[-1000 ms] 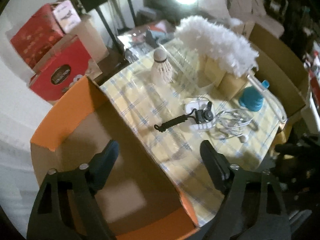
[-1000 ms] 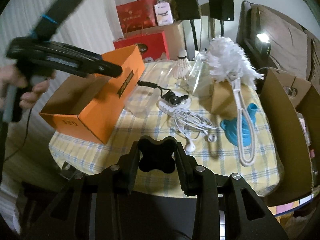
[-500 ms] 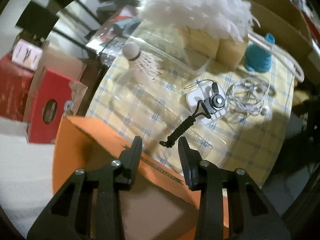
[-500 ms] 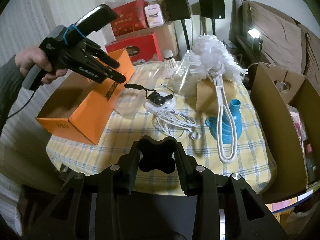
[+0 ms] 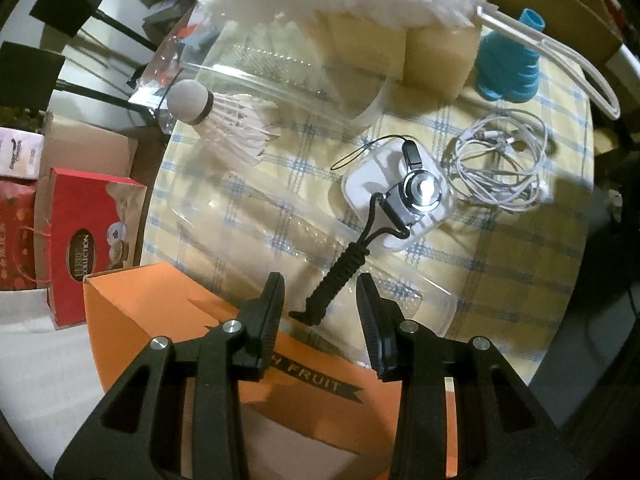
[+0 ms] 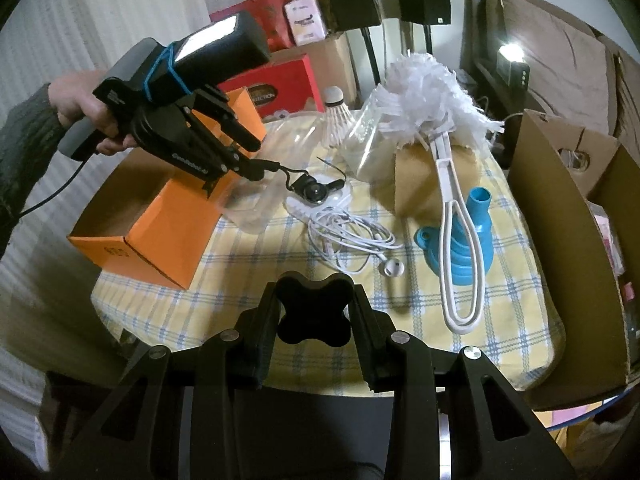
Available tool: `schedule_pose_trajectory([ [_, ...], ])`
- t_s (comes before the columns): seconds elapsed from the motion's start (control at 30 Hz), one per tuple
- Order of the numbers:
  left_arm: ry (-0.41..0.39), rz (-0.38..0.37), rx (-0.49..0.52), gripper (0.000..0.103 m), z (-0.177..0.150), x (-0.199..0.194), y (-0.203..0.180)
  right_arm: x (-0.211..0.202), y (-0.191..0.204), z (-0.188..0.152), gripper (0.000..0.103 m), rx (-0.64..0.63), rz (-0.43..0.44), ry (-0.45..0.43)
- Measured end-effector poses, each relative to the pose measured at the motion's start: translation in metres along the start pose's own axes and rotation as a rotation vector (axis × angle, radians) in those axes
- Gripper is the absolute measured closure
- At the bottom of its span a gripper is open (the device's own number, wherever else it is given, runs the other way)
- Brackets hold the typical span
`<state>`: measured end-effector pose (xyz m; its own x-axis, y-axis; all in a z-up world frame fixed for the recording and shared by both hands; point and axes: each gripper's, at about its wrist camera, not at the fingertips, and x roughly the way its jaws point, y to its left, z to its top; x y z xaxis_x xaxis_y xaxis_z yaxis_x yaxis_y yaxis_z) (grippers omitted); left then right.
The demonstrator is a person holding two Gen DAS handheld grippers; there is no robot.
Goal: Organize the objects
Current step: 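Lift the black knob with the right tool while the left tool grasps the black lanyard cord, then carry the knob and cord into the orange box and open both tools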
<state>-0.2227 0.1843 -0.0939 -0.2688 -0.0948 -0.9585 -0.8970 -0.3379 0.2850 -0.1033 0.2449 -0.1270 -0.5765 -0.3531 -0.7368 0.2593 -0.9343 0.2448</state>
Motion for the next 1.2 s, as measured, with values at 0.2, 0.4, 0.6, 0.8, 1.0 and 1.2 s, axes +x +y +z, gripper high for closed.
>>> schedule_pose_trajectory([
  [0.2,-0.009,-0.002,0.003,0.087,0.001,0.003,-0.005,0.004,-0.005,-0.001,0.068,0.013,-0.001,0.009],
  [0.4,-0.039,-0.013,-0.001,0.094,-0.001,-0.006,-0.009,0.003,-0.005,-0.001,0.068,0.016,-0.006,0.005],
  [0.6,-0.147,-0.052,-0.1,0.094,-0.007,-0.04,-0.005,-0.003,-0.004,0.003,0.068,0.009,-0.008,-0.009],
  [0.8,-0.293,-0.097,-0.261,0.094,-0.028,-0.083,0.0,-0.015,0.004,0.015,0.068,-0.015,-0.028,-0.054],
  [1.0,-0.432,-0.145,-0.488,0.094,-0.071,-0.122,0.019,-0.024,0.016,0.034,0.068,-0.044,-0.026,-0.093],
  [1.2,-0.487,-0.134,-0.647,0.094,-0.125,-0.135,0.028,-0.027,0.036,0.053,0.068,-0.08,0.01,-0.112],
])
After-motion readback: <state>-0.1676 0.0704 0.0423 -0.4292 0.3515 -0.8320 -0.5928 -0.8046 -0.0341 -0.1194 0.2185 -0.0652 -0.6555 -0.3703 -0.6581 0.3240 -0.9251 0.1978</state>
